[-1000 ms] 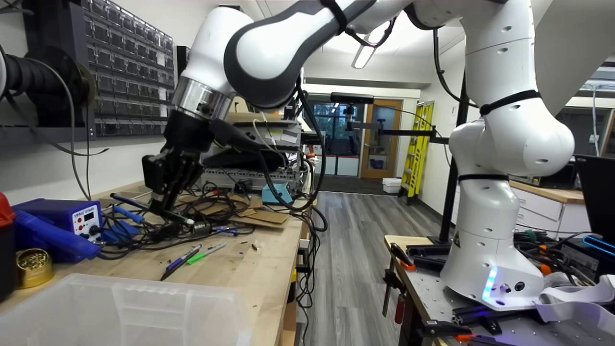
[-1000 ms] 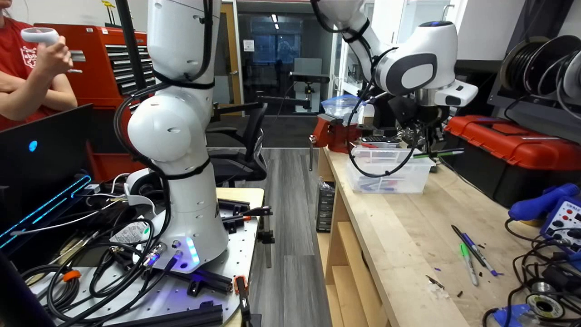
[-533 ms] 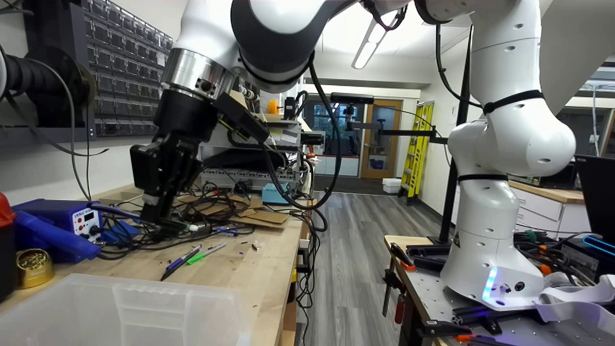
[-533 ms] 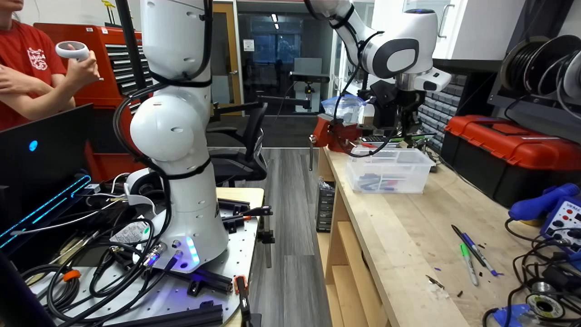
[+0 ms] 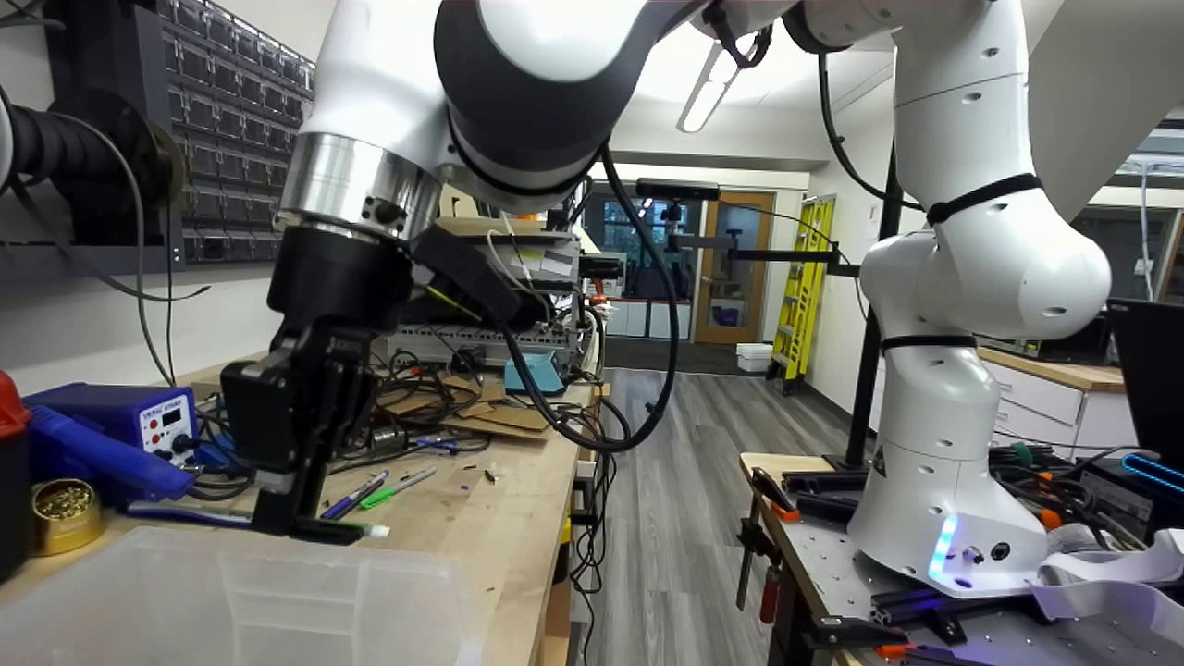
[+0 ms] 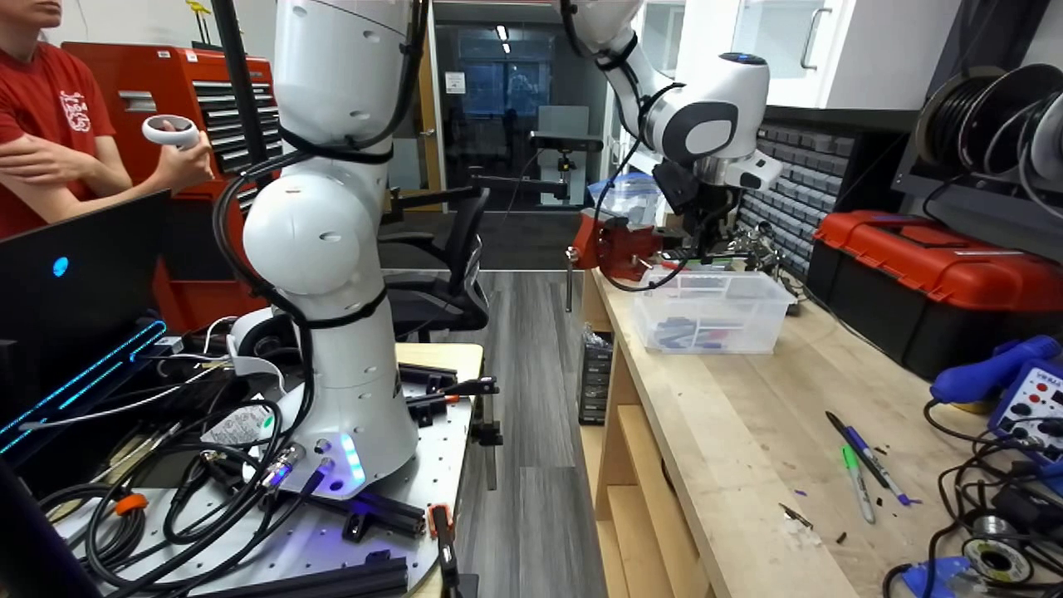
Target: Put two of the pens on the workbench in the storage box
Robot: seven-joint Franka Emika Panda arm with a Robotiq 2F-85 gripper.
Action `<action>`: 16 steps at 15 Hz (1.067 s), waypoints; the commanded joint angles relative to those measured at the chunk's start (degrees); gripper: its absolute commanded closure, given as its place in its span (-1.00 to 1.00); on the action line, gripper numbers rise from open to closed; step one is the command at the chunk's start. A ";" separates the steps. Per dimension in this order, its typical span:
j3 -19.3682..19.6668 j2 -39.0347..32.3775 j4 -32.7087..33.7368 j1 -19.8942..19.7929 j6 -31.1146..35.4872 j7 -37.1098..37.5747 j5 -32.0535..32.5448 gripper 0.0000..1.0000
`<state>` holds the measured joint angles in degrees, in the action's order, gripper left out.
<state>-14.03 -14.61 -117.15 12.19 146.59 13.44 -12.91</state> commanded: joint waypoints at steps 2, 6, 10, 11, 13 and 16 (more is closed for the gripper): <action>0.31 -4.81 2.56 1.53 -0.39 -1.11 0.71 0.90; 0.70 -6.62 3.15 2.19 0.32 -1.10 1.94 -0.02; 0.42 -4.74 3.22 1.51 0.29 -2.35 1.32 -0.54; 0.52 -4.00 3.42 1.46 -0.20 -2.26 1.37 -0.65; 0.75 -2.29 3.40 1.46 -0.36 -2.16 1.66 -0.92; 0.82 -3.96 4.84 1.69 0.13 -1.80 1.56 -0.80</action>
<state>-13.60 -18.58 -112.45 13.50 146.92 11.72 -11.15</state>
